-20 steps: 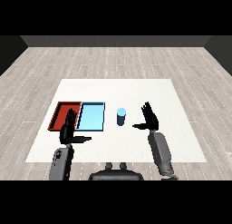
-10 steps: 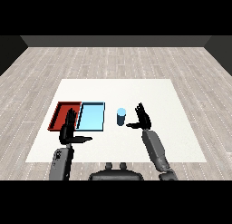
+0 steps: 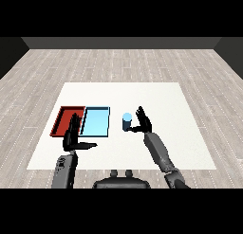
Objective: Pick the blue can and put it in the blue box
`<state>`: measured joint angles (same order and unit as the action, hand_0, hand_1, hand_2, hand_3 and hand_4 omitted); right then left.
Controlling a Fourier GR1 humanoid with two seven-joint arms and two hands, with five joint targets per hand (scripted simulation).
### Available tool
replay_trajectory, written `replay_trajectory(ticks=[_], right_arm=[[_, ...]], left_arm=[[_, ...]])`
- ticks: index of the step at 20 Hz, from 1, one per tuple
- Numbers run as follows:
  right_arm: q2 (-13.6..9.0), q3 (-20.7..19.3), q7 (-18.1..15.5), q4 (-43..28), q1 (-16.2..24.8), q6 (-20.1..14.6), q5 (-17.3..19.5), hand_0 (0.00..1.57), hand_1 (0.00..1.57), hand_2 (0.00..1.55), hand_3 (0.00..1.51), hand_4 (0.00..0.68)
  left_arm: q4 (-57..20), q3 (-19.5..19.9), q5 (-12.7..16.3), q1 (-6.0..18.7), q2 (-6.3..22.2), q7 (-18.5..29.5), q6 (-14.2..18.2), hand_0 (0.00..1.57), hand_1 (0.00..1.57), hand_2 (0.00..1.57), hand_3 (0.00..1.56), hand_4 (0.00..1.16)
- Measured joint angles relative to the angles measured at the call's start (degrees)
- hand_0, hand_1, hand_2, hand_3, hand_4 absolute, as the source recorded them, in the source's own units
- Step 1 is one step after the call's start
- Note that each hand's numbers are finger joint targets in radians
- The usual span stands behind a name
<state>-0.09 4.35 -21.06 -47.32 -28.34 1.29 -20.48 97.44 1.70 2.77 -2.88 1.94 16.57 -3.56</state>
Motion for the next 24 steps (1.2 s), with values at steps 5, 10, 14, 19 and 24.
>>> replay_trajectory(ticks=[5,10,14,19,24], right_arm=[[0.1,4.9,-1.7,5.9,-4.8,-4.3,-3.4,0.00,0.00,0.00,0.00,0.000],[0.1,9.2,-2.7,8.6,-7.4,-6.9,-6.9,0.00,0.00,0.00,0.00,0.000],[0.1,10.9,-4.6,15.0,-11.8,-7.2,-10.4,0.00,0.00,0.00,0.00,0.000],[0.1,16.3,-5.5,17.9,-14.0,-8.6,-15.8,0.00,0.00,0.00,0.00,0.000],[0.1,19.1,-7.7,22.0,-15.5,-7.3,-18.6,0.00,0.00,0.00,0.00,0.000]], left_arm=[[-1.1,0.4,0.3,0.0,0.3,1.1,-0.8,0.00,0.00,0.00,0.00,0.00],[-1.1,0.7,0.7,0.0,0.1,1.3,-0.7,0.00,0.00,0.00,0.00,0.00],[-1.8,1.8,1.8,1.6,0.9,0.3,-1.0,0.00,0.00,0.00,0.00,0.00],[0.1,1.4,2.0,-0.8,0.7,0.2,-1.4,0.00,0.00,0.00,0.00,0.00],[-1.6,2.1,2.5,0.9,0.8,0.7,-1.4,0.00,0.00,0.00,0.00,0.00]])
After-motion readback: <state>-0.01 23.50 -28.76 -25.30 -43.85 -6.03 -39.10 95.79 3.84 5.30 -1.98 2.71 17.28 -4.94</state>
